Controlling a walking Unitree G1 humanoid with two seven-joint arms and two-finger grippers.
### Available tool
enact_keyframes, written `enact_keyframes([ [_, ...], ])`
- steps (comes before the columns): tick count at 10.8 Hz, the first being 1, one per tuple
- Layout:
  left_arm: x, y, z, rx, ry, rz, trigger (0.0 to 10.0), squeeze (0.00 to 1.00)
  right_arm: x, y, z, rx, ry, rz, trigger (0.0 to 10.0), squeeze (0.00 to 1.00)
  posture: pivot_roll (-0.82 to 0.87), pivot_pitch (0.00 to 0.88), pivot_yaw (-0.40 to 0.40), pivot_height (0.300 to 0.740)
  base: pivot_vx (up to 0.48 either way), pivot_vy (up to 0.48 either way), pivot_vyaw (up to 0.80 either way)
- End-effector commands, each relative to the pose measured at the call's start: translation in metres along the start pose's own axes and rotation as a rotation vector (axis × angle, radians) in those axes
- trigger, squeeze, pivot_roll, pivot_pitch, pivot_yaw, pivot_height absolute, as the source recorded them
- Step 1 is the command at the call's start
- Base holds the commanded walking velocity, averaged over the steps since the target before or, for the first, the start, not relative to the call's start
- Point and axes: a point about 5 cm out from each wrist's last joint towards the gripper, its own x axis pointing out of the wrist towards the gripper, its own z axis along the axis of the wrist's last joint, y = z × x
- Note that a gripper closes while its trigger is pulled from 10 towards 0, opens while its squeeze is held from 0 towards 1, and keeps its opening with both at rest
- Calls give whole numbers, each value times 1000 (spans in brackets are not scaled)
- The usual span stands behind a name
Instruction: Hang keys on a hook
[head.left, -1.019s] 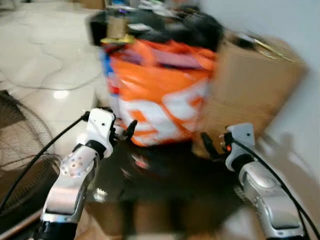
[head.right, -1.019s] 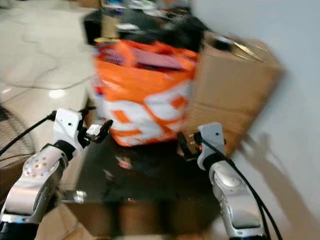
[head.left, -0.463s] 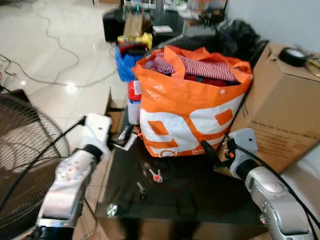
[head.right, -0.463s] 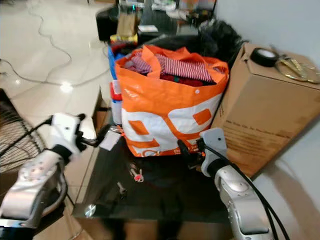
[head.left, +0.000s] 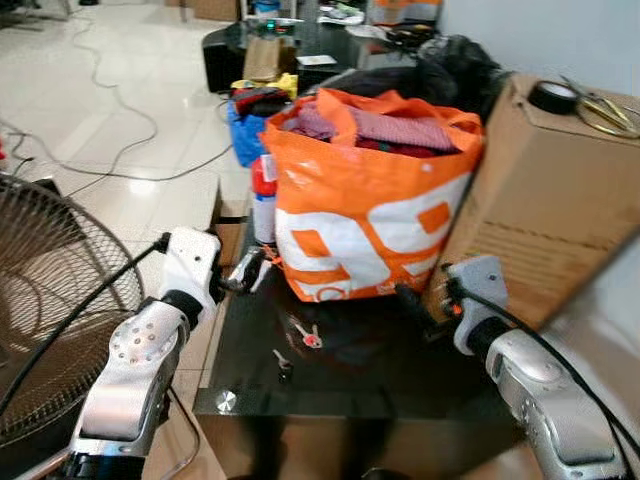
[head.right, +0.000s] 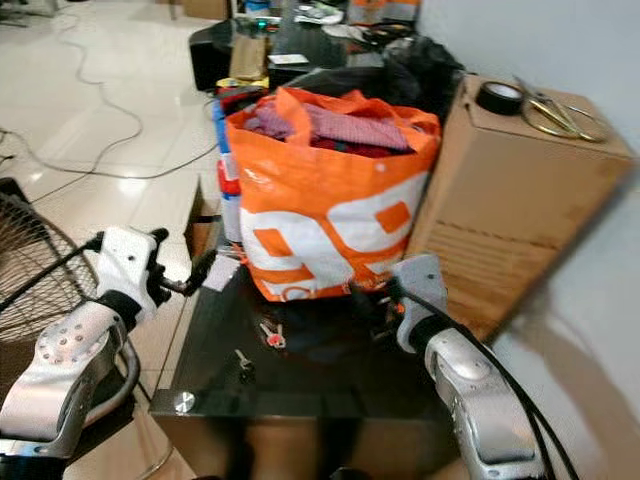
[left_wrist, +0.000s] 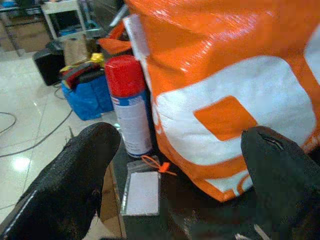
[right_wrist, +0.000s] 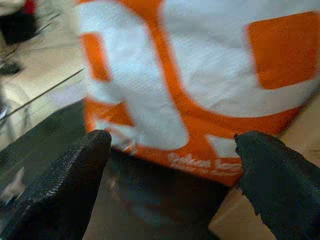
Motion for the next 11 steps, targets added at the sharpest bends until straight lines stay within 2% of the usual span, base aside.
enact_keyframes([
  [1, -1, -2, -4, 16, 25, -30, 10000, 0, 3, 5, -1, -40, 46, 91, 10000, 1000, -9, 0, -52, 740, 0, 0, 0],
  [2, -5, -1, -8, 48, 54, -60, 10000, 0, 11, 14, -2, -102, 100, 219, 10000, 1000, -11, 0, -55, 740, 0, 0, 0],
  [3, -6, 0, -10, 65, 66, -60, 10000, 0, 17, 14, 0, -118, 112, 233, 10000, 1000, -12, 0, -57, 740, 0, 0, 0],
  [4, -8, 4, -11, 59, 61, -3, 10000, 0, 27, 14, 1, -86, 105, 184, 10000, 1000, -13, 0, -60, 740, 0, 0, 0],
  [5, -10, 4, -14, 30, 69, 50, 10000, 0, 32, 11, 0, -7, 88, 67, 10000, 1000, -19, 0, -63, 740, 0, 0, 0],
  [6, -12, 3, -16, 13, 72, 68, 10000, 0, 31, 11, -1, 48, 71, 19, 10000, 1000, -25, 0, -59, 740, 0, 0, 0],
  [7, -16, -1, -19, -8, 70, 80, 10000, 0, 23, 13, 0, 103, 37, -15, 10000, 1000, -37, 0, -54, 740, 0, 0, 0],
  [9, -18, -4, -19, -26, 54, 94, 10000, 0, 11, 16, -2, 134, 18, -68, 10000, 1000, -36, 0, -62, 740, 0, 0, 0],
  [11, -17, -4, -17, -32, 50, 99, 10000, 0, 10, 19, -5, 138, 30, -76, 10000, 1000, -29, 0, -71, 740, 0, 469, 0],
])
